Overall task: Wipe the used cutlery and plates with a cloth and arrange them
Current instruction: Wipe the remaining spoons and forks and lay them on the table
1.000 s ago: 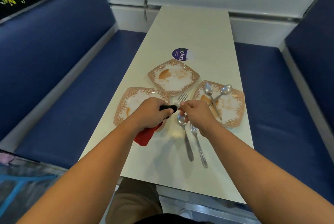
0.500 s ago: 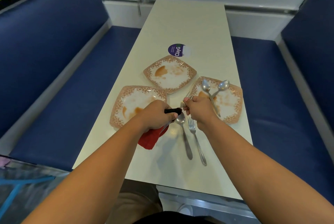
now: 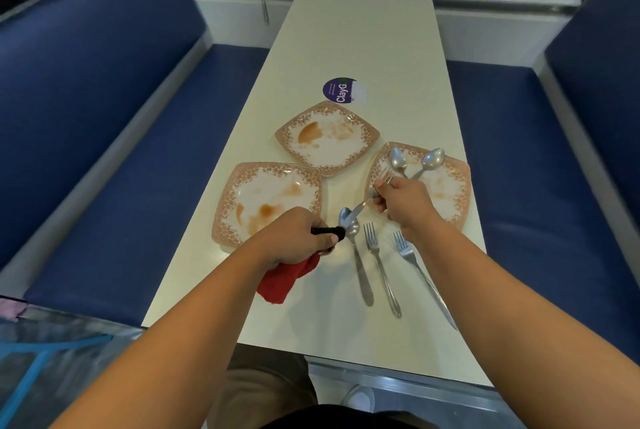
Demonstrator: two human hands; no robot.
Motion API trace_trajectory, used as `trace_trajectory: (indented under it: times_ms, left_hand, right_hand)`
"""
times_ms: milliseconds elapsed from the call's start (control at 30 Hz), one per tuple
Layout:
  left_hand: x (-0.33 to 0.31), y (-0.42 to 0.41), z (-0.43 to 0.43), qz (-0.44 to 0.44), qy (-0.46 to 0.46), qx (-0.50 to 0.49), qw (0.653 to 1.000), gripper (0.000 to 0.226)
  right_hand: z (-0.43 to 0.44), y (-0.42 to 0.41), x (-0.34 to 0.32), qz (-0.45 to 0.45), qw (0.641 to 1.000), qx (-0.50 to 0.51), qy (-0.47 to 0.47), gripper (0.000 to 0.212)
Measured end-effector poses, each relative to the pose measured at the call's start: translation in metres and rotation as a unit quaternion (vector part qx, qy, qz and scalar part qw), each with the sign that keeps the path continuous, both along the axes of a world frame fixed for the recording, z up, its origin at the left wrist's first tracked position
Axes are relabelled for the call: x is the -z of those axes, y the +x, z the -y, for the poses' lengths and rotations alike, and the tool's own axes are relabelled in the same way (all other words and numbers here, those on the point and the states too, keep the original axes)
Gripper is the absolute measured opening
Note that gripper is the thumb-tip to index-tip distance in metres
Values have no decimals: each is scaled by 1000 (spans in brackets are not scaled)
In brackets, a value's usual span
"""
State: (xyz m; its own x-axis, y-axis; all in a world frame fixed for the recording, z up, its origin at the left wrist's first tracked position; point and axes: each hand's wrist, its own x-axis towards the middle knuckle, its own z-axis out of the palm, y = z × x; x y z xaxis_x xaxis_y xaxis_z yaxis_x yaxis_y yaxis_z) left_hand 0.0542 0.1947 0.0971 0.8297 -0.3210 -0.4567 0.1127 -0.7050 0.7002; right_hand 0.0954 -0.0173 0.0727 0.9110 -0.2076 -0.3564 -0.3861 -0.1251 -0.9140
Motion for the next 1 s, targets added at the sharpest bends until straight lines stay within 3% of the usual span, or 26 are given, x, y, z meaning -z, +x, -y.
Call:
trace_trajectory:
  times_ms: [167,300,467,600,733,833,933,1000]
  left_hand:
    - [0,7,18,52,-8,-36,998,24]
    - [5,2,14,14,-28,-32,999,22]
    - [10,-8,12,-23,-41,-20,999,18]
    - [13,-5,21,0,-69,-101,993,19]
    - [9,-4,24,6,-48,-44,998,25]
    - [10,1,21,70,12,-66,995,27]
    - [2,6,23,127,-34,-197,972,19]
    - [-5,9,28,205,-46,-221,953,12]
  right_hand:
    - [-19,-9,12,7,998,-57,-16,37]
    - [-9,-6,1,17,998,-55,-31,31]
    - [11,-2,-11,21,1000,0,17,30]
    - [1,-16,-11,-16,995,-102,-13,34]
    - [-9,-25,-10,14,994,-105,-25,30]
    - [-8,-28,-10,10,992,-112,-48,32]
    - [-10,-36,-7,-1,986,-149,-79,32]
    - [-17,-43,-8,6,979,-172,-108,34]
